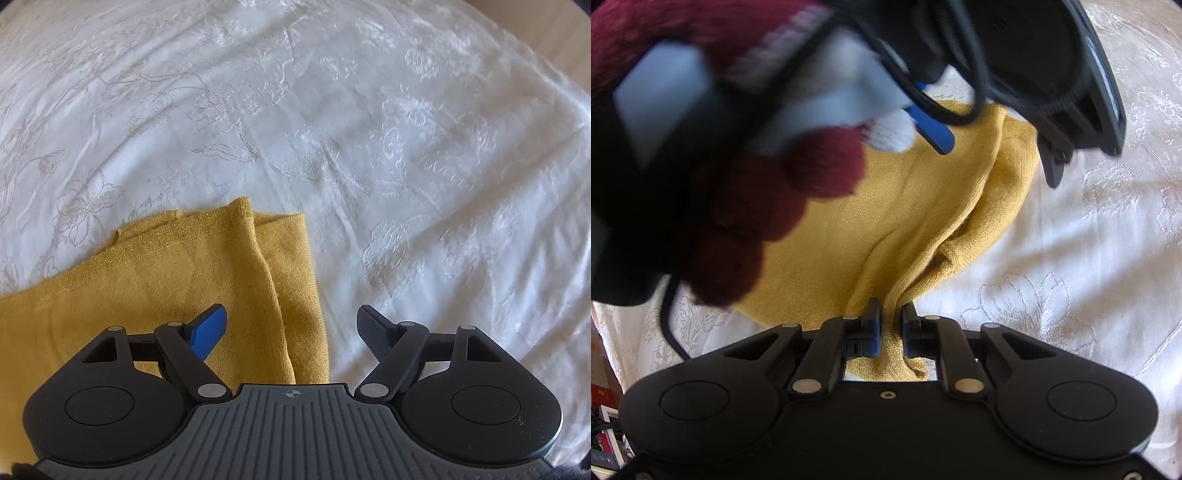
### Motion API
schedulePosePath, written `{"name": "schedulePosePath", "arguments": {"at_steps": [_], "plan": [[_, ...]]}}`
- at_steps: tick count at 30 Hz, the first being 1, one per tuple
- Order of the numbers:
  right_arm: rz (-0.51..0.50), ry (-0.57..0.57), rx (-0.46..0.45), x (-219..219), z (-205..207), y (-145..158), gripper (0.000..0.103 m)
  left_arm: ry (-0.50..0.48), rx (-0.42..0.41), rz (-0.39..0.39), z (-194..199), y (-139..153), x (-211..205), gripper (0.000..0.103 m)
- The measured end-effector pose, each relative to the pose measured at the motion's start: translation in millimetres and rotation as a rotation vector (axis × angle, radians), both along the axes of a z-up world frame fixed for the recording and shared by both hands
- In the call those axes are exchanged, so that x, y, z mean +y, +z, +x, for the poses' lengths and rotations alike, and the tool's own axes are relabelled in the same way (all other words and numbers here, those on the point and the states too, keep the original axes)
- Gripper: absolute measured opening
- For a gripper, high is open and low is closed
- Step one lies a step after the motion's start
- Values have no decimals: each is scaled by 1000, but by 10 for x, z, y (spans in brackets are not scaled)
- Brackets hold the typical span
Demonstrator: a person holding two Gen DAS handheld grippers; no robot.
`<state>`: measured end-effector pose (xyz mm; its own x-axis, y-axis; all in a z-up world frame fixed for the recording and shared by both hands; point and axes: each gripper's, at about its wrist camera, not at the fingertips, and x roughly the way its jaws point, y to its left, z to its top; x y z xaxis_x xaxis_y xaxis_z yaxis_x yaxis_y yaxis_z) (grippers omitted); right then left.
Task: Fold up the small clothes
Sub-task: 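Grasp the side edge with the left gripper while the right gripper holds it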
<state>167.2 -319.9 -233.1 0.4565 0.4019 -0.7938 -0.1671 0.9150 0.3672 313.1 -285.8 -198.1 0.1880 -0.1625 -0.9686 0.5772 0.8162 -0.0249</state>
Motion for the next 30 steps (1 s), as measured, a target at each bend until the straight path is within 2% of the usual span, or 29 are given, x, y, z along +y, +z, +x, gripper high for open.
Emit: {"name": "schedulePosePath", "arguments": {"at_steps": [4, 5, 6, 7, 8, 9, 11, 17, 24, 30], "plan": [[-9, 11, -6, 54, -9, 2, 20, -26, 11, 88, 32, -166, -123, 77], [-8, 10, -6, 50, -17, 2, 20, -35, 9, 106, 40, -195, -143, 71], [-9, 8, -6, 120, -79, 7, 20, -37, -5, 121, 46, -207, -147, 50], [-7, 4, -5, 119, -79, 15, 20, -33, -20, 142, 59, -214, -141, 39], [0, -3, -3, 103, -66, 38, 20, -23, -22, 150, 84, -210, -118, 20], [11, -13, -2, 84, -70, 56, 20, -11, -7, 124, 118, -187, -76, 15], [44, -36, -3, 59, -78, 105, 19, 11, 20, 57, 192, -105, 46, 13], [143, -108, -25, 88, -99, 380, 17, -6, -4, -35, 261, 307, 425, 11], [156, -120, -61, 578, -80, 693, 17, 14, -44, -143, 322, 775, 1040, 9], [128, -164, -72, 1122, -18, 851, 17, -1, -62, -211, 416, 940, 1656, 6]]}}
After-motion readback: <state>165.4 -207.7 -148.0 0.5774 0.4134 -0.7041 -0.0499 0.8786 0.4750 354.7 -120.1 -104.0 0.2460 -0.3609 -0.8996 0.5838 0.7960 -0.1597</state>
